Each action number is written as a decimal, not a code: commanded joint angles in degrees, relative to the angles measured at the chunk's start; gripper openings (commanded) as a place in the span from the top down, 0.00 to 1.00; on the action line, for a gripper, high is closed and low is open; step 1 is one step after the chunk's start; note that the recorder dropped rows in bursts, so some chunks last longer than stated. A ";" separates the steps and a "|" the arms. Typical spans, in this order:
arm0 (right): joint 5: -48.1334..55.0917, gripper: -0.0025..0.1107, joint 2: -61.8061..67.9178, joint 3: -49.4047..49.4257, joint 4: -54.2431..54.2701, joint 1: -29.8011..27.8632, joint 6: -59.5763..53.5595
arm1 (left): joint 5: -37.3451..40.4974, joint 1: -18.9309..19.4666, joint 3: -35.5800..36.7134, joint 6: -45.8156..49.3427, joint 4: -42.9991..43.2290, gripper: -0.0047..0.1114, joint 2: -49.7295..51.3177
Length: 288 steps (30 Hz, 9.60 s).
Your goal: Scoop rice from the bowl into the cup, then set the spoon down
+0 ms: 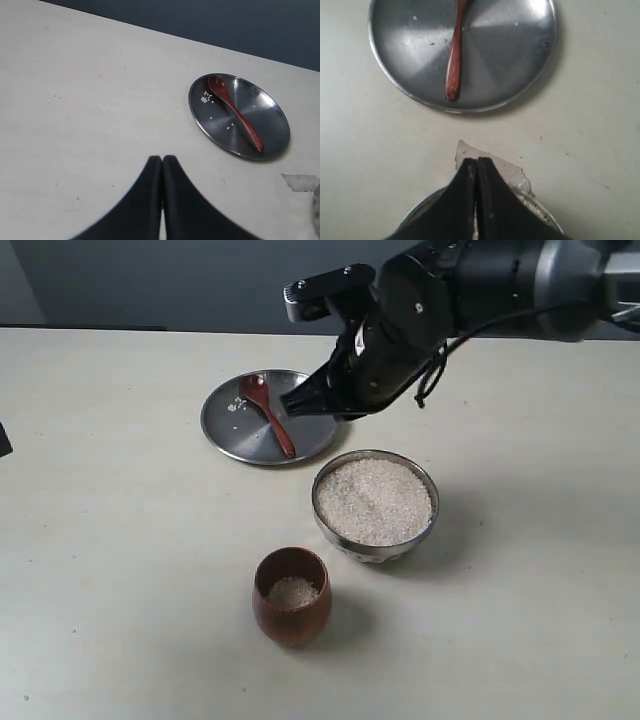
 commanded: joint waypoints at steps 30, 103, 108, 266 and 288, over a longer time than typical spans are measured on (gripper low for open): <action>-14.22 0.97 -48.93 47.93 -1.02 -0.32 3.42 | -0.41 0.17 -0.35 -0.05 0.12 0.96 0.14; -9.26 0.97 -58.40 50.95 4.20 -0.32 3.56 | 10.66 0.17 -0.23 3.44 4.67 0.96 -38.91; -9.26 0.97 -58.40 50.95 4.20 -0.32 3.56 | 10.66 0.17 -0.23 23.11 -8.02 0.96 -38.91; -10.08 0.97 -58.40 50.95 4.57 -0.32 3.56 | 8.41 1.39 21.96 29.73 -9.62 0.96 -43.62; -10.12 0.97 -80.54 50.95 5.80 -1.11 3.56 | 8.41 1.39 21.96 29.73 -9.26 0.96 -43.62</action>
